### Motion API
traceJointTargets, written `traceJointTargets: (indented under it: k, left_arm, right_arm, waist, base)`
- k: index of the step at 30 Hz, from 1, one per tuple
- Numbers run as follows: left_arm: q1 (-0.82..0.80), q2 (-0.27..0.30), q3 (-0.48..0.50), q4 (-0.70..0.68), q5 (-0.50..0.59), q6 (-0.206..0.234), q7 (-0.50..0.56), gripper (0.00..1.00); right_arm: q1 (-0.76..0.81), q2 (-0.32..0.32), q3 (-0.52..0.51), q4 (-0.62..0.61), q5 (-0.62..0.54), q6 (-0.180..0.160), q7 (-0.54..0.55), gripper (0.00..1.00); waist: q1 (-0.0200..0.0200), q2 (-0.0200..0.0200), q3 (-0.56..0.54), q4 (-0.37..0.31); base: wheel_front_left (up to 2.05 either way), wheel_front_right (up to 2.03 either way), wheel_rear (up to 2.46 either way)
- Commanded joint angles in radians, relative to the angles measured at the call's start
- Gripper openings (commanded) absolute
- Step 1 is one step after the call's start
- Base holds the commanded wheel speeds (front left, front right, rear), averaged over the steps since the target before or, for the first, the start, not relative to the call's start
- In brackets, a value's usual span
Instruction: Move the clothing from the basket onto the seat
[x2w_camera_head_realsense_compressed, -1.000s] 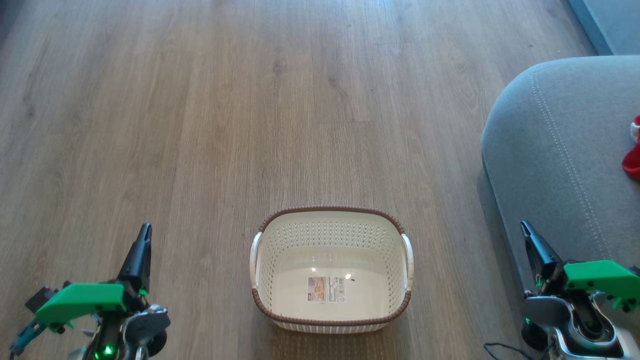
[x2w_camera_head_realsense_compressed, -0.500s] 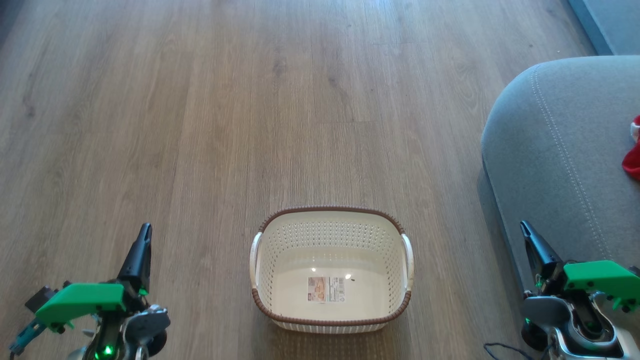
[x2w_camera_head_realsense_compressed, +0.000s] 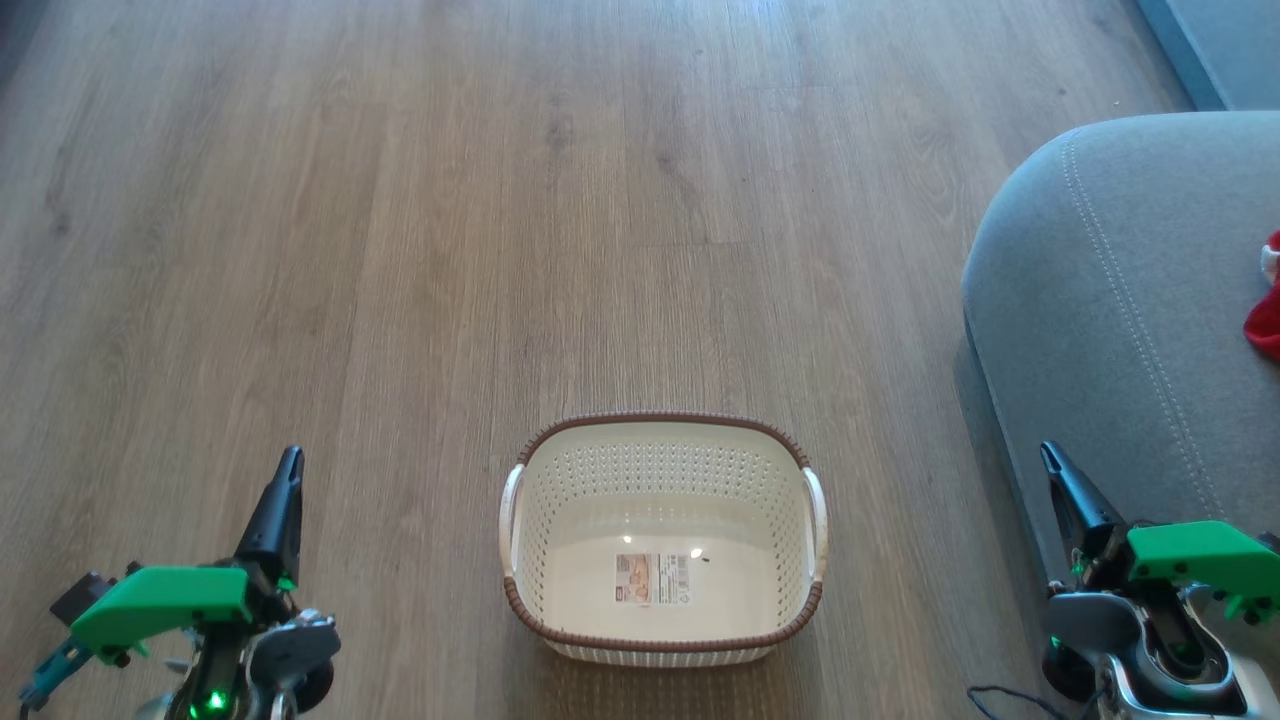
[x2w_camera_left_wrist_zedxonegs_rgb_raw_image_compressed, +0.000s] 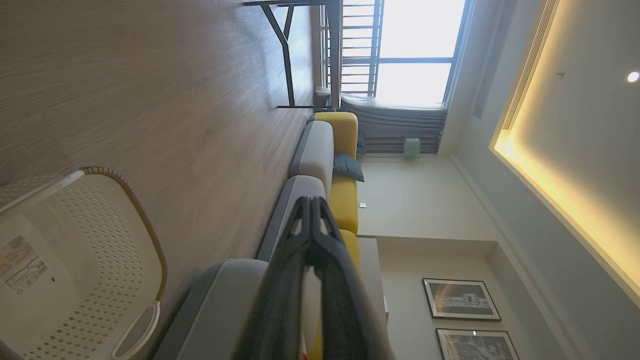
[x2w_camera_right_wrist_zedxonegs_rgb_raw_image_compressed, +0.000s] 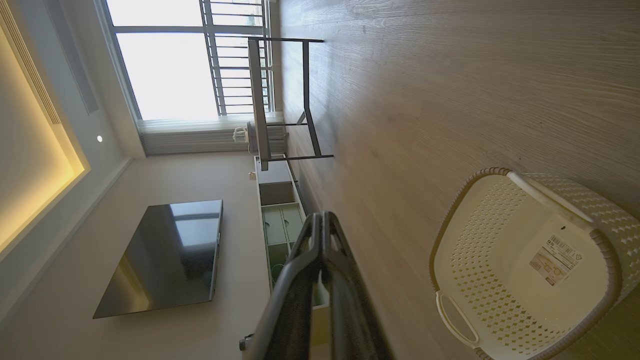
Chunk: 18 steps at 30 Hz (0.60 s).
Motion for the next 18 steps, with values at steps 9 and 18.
traceJointTargets:
  k: [9, 18]
  left_arm:
    - [-0.056, 0.005, 0.036, -0.035, -0.004, -0.007, 0.007, 0.0]
    - [-0.056, 0.005, 0.036, -0.035, -0.004, -0.007, 0.007, 0.0]
  right_arm:
    - [-0.015, -0.005, 0.016, -0.041, 0.005, 0.007, 0.009, 0.0]
    - [-0.015, -0.005, 0.016, -0.041, 0.004, 0.007, 0.009, 0.0]
  waist:
    - [0.0, 0.0, 0.0, 0.0]
    - [0.0, 0.0, 0.0, 0.0]
  base:
    - [0.0, 0.0, 0.0]
    - [0.0, 0.0, 0.0]
